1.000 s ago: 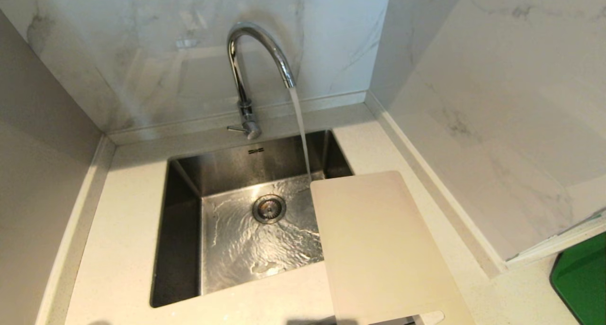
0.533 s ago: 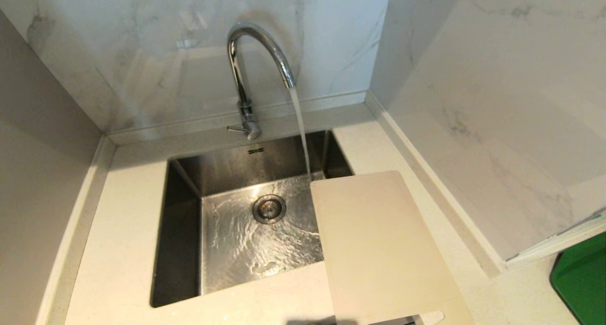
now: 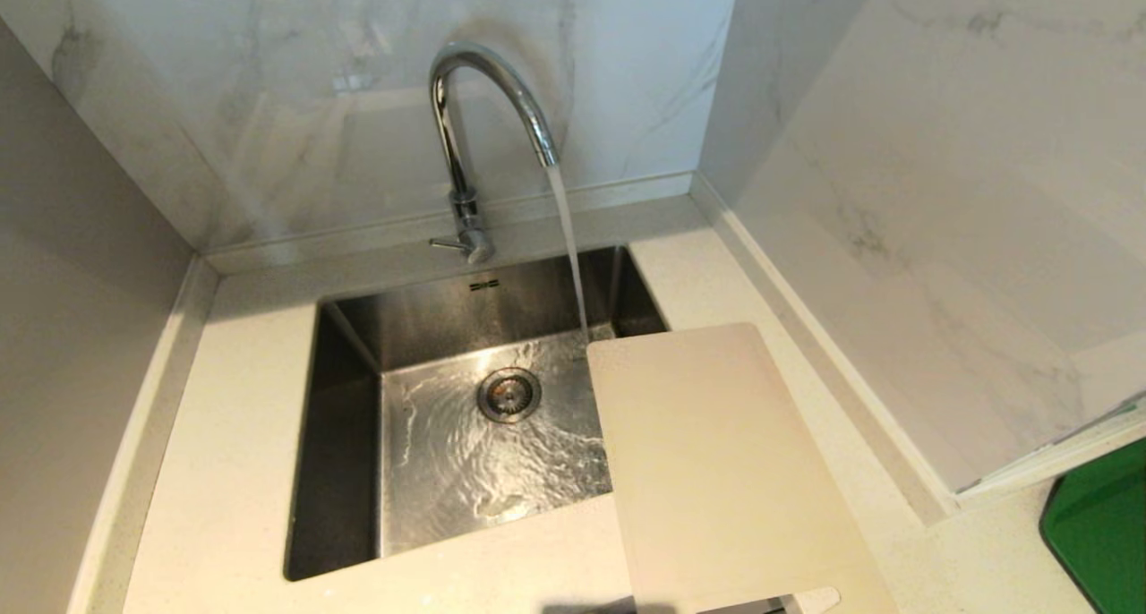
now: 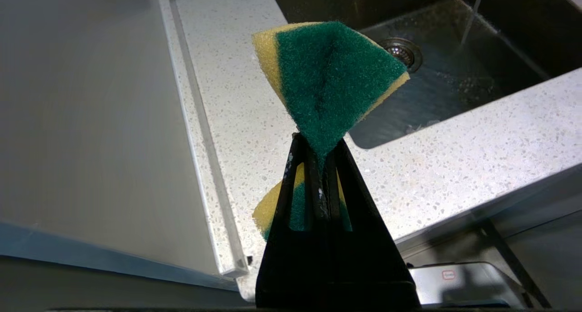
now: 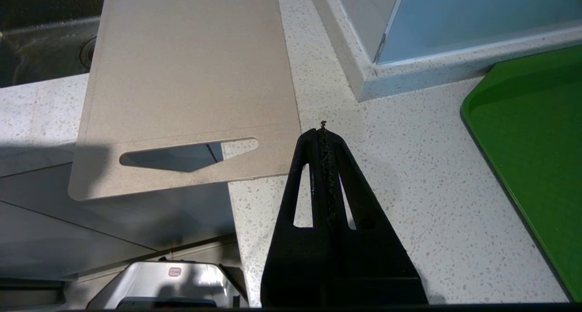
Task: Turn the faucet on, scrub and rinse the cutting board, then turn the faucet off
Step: Pick up the cutting board
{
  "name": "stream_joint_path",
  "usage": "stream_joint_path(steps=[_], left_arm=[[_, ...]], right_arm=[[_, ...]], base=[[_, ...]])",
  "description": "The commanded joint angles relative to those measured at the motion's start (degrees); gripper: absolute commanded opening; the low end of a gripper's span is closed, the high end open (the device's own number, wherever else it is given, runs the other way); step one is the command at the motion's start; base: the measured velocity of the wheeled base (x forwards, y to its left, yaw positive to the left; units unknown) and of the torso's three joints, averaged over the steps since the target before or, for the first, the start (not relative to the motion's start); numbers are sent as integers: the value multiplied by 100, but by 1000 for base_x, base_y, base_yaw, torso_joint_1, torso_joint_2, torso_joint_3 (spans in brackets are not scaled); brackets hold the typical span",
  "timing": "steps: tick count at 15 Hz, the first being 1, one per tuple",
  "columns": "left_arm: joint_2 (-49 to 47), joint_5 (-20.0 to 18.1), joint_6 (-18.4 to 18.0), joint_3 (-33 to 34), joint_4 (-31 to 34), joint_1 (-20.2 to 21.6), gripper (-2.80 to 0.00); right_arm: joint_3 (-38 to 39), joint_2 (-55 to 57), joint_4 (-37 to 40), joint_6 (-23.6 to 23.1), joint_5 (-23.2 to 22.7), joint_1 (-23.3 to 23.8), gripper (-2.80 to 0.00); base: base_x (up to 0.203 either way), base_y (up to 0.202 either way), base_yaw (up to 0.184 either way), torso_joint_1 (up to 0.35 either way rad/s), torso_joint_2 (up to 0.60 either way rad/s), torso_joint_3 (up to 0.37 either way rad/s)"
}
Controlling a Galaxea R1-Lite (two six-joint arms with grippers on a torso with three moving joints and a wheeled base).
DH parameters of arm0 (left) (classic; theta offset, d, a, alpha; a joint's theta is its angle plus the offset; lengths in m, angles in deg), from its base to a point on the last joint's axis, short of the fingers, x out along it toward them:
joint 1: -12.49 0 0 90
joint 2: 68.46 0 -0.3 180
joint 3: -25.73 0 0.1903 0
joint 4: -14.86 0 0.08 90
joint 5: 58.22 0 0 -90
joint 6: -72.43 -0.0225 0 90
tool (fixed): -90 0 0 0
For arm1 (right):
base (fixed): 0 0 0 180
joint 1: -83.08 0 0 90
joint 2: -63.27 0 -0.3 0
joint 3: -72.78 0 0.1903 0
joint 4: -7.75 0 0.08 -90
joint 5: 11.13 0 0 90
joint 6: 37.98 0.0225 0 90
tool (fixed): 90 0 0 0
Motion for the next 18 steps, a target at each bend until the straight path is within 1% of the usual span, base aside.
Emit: stream_joint_path(steps=[1, 3, 4, 18], left_arm=[[-9, 40, 118, 9, -3, 2, -280], [-9, 88, 435, 9, -16, -1, -280], [-9, 155, 498, 9, -21, 2, -280], [-9, 159, 513, 9, -21, 2, -280]], right_arm=[[0, 0, -5, -4, -2, -2, -280], [0, 0, -5, -4, -2, -2, -280], [0, 0, -2, -4, -2, -2, -280], [0, 0, 4, -4, -2, -2, -280]], base=[[0, 0, 0, 0, 0, 0], [0, 0, 0, 0, 0, 0], [0, 0, 0, 0, 0, 0], [0, 0, 0, 0, 0, 0]])
